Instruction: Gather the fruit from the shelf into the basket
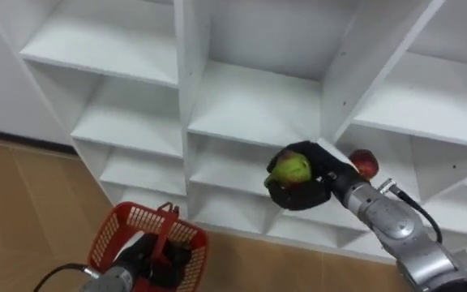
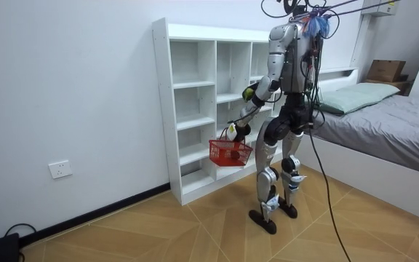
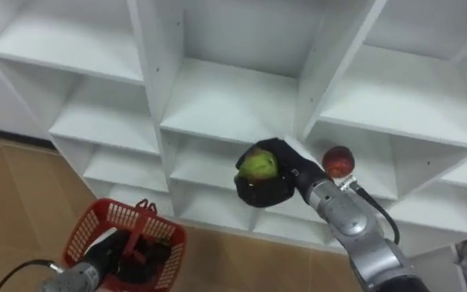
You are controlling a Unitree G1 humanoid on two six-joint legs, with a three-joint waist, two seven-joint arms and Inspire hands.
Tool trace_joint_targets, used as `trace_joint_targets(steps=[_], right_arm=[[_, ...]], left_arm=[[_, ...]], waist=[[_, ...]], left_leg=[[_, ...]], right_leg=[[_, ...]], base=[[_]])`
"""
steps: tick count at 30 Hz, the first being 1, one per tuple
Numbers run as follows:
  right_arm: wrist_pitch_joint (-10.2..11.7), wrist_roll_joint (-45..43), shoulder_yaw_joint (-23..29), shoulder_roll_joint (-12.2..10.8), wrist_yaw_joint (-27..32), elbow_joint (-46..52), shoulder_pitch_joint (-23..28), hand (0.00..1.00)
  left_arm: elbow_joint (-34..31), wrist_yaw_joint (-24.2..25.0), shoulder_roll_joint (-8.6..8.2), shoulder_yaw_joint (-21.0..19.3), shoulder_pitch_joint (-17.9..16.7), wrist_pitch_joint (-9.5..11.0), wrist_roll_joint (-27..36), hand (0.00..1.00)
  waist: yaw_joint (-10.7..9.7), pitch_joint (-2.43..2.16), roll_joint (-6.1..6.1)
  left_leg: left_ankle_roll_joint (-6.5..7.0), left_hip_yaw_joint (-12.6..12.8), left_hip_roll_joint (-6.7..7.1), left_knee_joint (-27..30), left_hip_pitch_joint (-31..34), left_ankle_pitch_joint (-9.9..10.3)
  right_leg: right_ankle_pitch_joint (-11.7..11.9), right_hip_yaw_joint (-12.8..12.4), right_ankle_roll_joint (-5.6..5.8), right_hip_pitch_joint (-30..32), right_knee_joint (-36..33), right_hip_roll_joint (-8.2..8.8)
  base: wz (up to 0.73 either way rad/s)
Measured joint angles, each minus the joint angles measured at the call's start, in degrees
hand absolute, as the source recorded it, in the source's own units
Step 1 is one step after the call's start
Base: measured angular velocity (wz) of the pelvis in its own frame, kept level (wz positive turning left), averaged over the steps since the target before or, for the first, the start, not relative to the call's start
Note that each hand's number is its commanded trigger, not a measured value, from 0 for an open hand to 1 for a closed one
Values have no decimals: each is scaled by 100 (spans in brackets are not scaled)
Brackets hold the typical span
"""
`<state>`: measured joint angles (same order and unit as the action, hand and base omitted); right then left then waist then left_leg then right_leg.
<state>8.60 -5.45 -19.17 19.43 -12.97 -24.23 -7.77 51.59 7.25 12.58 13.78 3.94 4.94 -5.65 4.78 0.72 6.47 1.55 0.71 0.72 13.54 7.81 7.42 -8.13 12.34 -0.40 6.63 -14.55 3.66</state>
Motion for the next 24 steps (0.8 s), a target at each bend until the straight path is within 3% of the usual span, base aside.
trace_joint_targets(steps=[5,15,20,24], right_arm=[[1,-55,-53,-110,-99,253,468,100],[1,-309,-83,-255,-99,243,722,100],[8,-363,-47,-452,-97,-6,724,100],[4,-367,-52,-475,-97,-374,687,100]], left_arm=[[-3,-10,-190,124,-7,68,57,100],[-324,203,-299,224,-30,180,161,100],[-461,245,-292,265,-109,219,164,100],[-467,327,-296,332,-118,258,370,100]], waist=[[4,-21,-153],[-65,-16,-328],[-158,15,-381],[-127,37,-463]], left_leg=[[-32,74,-26,-2,-124,67],[-19,193,-44,-4,-239,130],[-20,228,-93,-1,-240,149],[-14,331,-108,6,-155,165]], right_leg=[[9,-76,-20,-91,89,-59],[6,-143,-18,-185,91,-74],[4,-156,-14,-173,96,-78],[-9,-241,-11,-27,55,-80]], base=[[-11],[-5],[-3],[-9]])
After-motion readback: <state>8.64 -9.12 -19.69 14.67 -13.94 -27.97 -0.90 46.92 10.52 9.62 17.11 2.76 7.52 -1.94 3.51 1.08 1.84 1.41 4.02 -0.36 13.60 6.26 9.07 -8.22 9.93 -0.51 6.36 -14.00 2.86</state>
